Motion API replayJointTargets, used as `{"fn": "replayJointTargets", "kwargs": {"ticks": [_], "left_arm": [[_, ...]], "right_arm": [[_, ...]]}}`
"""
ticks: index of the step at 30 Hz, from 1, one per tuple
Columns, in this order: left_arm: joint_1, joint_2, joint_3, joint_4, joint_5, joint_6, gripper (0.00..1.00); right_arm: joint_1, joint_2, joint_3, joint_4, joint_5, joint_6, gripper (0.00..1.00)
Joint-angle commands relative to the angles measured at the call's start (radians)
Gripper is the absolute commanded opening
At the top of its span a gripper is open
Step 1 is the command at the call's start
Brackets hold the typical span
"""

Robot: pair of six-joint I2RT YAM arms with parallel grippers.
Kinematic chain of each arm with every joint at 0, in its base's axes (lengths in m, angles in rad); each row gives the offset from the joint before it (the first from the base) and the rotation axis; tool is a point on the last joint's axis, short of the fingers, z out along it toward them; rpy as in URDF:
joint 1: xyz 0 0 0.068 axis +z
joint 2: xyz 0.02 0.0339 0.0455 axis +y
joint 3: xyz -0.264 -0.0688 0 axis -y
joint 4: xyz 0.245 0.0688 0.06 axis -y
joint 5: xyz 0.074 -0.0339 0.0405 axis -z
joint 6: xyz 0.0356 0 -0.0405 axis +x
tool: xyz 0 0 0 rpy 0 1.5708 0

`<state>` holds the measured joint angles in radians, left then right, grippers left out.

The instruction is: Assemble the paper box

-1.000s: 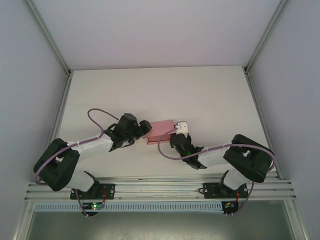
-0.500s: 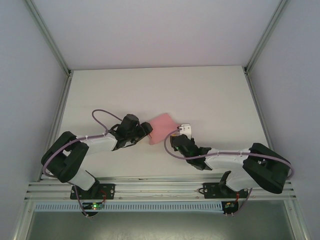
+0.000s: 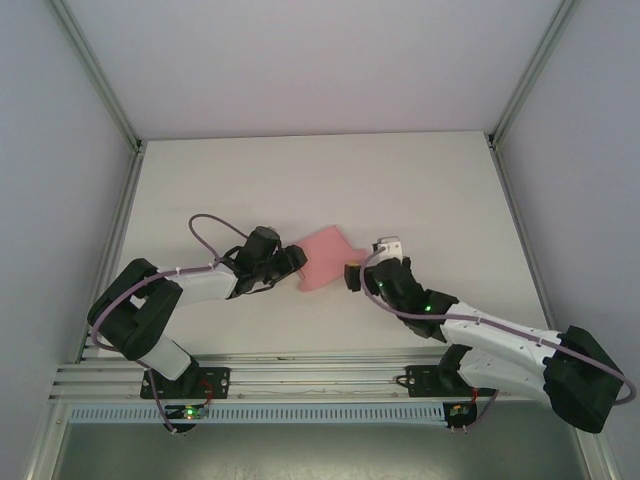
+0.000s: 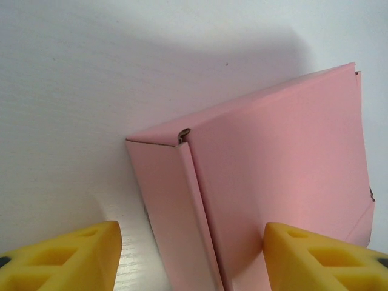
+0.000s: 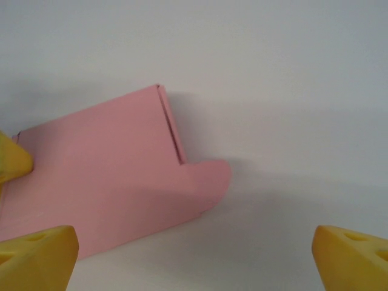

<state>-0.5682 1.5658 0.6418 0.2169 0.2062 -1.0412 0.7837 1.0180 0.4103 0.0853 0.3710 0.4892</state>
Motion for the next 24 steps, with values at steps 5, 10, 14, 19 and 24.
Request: {"fn": "replayJointTargets", "kwargs": {"ticks": [5, 10, 14, 19, 24], "left_arm": [[-0.001, 0.023, 0.025, -0.058, -0.025, 0.101, 0.55], [0.016, 0.032, -0.015, 0.065, 0.042, 0.097, 0.42], [0.033, 0.049, -0.041, 0.154, 0.108, 0.094, 0.34], [0.052, 0.054, -0.077, 0.258, 0.159, 0.102, 0.1], [0.063, 0.029, -0.104, 0.264, 0.141, 0.095, 0.0]], "right_arm": [[-0.152, 0.085, 0.099, 0.028, -0.187, -0.06, 0.98], [-0.204, 0.137, 0.111, 0.029, -0.234, -0.054, 0.98], [-0.23, 0.164, 0.109, 0.043, -0.276, -0.045, 0.98], [-0.255, 0.2, 0.117, 0.048, -0.343, -0.032, 0.98], [-0.307, 0.214, 0.116, 0.047, -0.475, 0.031, 0.98]]}}
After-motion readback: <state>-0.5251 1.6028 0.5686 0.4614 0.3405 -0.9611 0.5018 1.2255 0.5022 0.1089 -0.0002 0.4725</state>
